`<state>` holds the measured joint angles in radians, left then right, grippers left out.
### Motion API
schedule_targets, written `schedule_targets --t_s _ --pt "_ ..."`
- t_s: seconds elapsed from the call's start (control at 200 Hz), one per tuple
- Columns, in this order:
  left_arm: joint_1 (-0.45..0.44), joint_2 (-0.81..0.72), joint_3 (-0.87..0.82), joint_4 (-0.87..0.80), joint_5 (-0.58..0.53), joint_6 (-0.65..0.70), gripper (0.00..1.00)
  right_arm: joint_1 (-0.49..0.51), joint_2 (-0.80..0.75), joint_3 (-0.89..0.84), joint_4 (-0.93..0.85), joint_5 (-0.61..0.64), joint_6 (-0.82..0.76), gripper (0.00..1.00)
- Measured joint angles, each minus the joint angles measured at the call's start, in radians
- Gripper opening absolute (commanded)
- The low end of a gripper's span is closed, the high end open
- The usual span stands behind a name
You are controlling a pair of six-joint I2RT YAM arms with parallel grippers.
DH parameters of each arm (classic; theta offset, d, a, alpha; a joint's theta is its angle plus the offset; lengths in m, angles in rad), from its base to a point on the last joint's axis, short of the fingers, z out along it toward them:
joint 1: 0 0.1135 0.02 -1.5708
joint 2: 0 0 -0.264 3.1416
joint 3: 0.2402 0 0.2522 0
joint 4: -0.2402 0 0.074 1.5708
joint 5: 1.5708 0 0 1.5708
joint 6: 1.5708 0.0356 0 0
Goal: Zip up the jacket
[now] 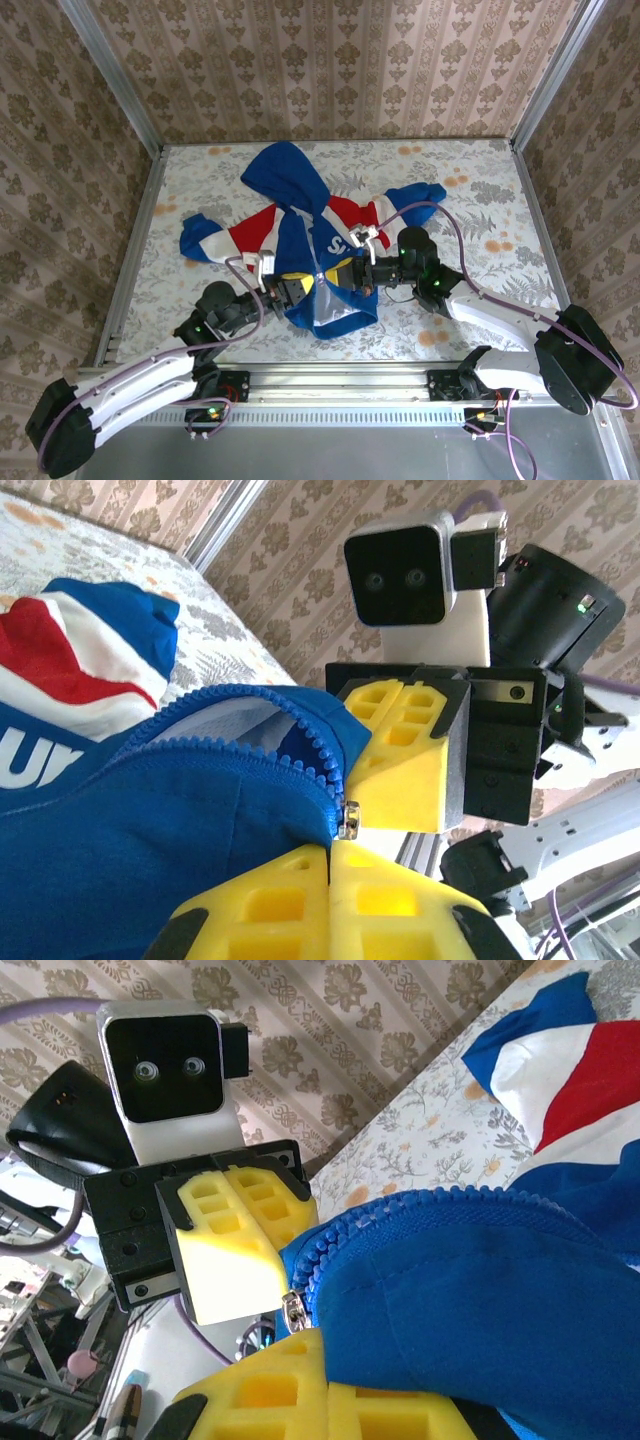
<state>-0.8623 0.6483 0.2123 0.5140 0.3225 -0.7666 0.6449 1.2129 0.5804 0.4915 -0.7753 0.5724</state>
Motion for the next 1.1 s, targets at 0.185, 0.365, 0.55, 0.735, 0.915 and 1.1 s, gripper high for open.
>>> schedule_targets --t_s 0.185,0.365,0.55,0.735,0.915,1.1 --pt "-0.003 -0.028 0.013 -0.091 -0.001 0.004 0.00 0.006 0.010 0.000 -0.002 -0.014 0.000 0.00" --pt "-0.029 0.023 0.051 -0.144 -0.013 0.031 0.00 0.004 0.029 0.000 -0.002 -0.017 0.000 0.00" --pt "-0.040 0.080 0.072 -0.148 -0.011 0.053 0.00 -0.003 0.043 0.000 -0.020 -0.014 -0.003 0.00" --pt "-0.040 0.091 0.087 -0.199 -0.008 0.071 0.00 -0.008 0.080 0.000 -0.016 -0.016 0.004 0.00" --pt "-0.053 0.058 0.109 -0.289 -0.055 0.092 0.00 -0.007 0.097 0.000 0.009 -0.019 0.012 0.00" --pt "-0.062 0.053 0.122 -0.345 -0.120 0.105 0.00 -0.007 0.105 -0.005 0.033 -0.019 0.032 0.00"
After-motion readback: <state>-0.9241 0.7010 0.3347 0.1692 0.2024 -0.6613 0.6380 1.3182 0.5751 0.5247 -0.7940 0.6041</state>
